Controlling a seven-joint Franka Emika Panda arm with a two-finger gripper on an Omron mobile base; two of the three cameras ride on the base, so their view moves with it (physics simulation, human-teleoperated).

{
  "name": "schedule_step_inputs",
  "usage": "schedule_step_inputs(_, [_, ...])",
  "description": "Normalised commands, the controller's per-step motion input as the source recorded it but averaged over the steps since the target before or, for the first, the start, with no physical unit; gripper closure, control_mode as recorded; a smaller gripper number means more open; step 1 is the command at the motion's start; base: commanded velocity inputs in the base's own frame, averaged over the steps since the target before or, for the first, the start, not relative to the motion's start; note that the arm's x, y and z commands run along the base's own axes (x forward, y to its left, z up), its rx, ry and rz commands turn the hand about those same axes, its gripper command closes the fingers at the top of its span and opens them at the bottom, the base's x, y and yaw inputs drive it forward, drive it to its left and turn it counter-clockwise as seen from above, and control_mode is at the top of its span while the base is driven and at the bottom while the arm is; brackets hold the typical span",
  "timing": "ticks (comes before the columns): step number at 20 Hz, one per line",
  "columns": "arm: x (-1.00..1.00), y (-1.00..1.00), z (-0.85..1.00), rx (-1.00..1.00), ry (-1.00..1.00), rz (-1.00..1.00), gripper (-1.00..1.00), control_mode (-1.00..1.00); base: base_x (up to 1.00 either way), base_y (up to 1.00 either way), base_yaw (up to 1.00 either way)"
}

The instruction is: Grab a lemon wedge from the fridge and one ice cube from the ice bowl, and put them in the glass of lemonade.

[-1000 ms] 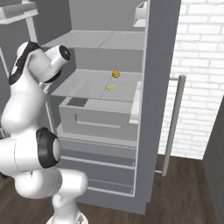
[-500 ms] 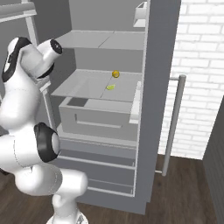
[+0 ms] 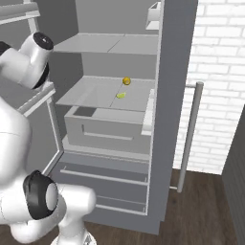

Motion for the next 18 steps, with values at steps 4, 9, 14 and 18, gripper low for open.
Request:
schedule_step_inputs(4, [-0.87, -0.75, 0.0, -0.31, 0.0, -0.07, -1.0, -1.0, 0.0, 0.0, 0.0])
schedule_step_inputs(9, [-0.74, -0.64, 0.0, -0.28, 0.0, -0.09, -1.0, -1.0, 0.0, 0.0, 0.0])
schedule_step_inputs(14, [-0.81, -0.58, -0.21, -0.24, 0.0, -0.2, -1.0, -1.0, 0.0, 0.0, 0.0])
schedule_step_inputs(18, [-0.9, -0.39, -0.59, -0.22, -0.03, -0.23, -1.0, -1.0, 0.0, 0.0, 0.0])
